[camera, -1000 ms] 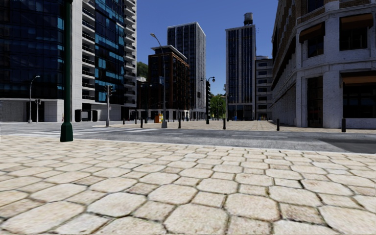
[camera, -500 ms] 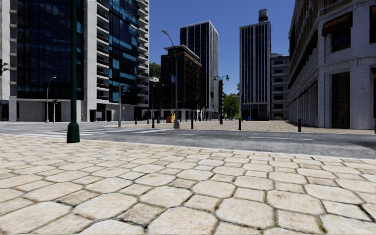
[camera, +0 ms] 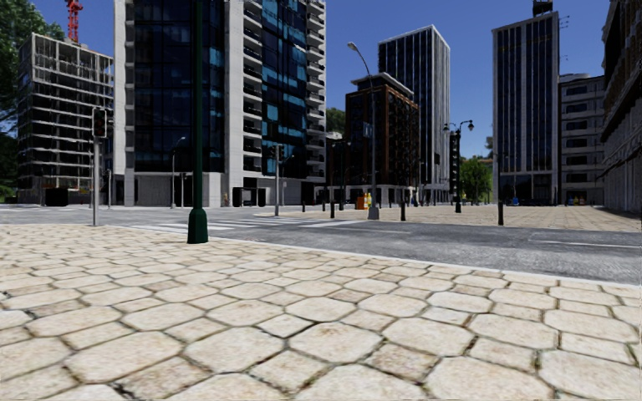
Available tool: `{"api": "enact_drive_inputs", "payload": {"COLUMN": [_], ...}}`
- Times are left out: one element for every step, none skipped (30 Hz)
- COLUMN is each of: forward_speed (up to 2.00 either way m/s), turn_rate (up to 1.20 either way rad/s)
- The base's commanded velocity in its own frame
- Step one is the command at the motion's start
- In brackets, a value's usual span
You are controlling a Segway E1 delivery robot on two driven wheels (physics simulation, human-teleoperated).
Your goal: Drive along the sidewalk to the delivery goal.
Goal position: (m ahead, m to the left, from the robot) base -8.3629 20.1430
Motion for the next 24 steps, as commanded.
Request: {"api": "enact_drive_inputs", "payload": {"forward_speed": [1.31,1.31,1.31,1.31,1.32,1.34,1.39,1.39,1.42,1.44,1.48,1.54,1.54,1.62,1.67,1.73,1.73,1.76,1.77,1.77,1.77,1.77,1.78,1.78], "turn_rate": [0.56,0.56,0.56,0.56,0.56,0.56,0.56,0.56,0.56,0.56,0.56,0.56,0.56,0.56,0.56,0.56,0.56,0.56,0.56,0.56,0.56,0.56,0.56,0.56]}}
